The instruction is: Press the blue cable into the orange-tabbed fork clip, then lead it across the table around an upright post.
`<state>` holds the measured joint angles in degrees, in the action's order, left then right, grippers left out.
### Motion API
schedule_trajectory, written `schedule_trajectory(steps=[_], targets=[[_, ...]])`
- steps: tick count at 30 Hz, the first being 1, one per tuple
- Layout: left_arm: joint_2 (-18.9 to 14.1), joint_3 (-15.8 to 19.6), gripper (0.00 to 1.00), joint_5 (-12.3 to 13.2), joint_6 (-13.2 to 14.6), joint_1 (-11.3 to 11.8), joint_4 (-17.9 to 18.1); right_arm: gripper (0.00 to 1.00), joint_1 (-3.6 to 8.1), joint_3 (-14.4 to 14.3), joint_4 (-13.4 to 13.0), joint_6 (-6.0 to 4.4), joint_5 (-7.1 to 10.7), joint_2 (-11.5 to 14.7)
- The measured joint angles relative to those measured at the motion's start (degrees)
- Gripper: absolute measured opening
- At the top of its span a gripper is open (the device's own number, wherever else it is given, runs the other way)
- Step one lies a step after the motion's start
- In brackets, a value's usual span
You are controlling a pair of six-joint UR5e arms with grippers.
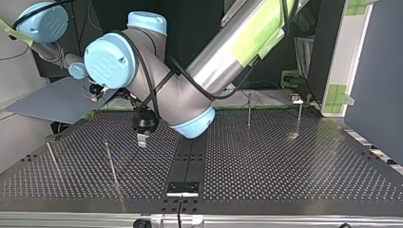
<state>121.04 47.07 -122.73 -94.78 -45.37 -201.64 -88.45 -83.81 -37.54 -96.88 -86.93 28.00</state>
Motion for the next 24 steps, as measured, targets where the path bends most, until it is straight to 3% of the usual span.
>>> schedule_trajectory(steps=[9,17,24], targets=[[0.0,0.0,1.00,0.3,0.3,0.0,0.0,0.00,-0.01,0.0,0.0,0.09,0.00,0.0],[0.0,-0.1,1.00,3.6,1.7,-0.3,1.4,0.00,-0.02,0.0,0.1,0.25,0.00,0.0],[-0.1,0.0,1.00,4.4,2.2,-0.5,1.8,0.00,-0.02,0.0,0.1,0.34,0.00,0.0]])
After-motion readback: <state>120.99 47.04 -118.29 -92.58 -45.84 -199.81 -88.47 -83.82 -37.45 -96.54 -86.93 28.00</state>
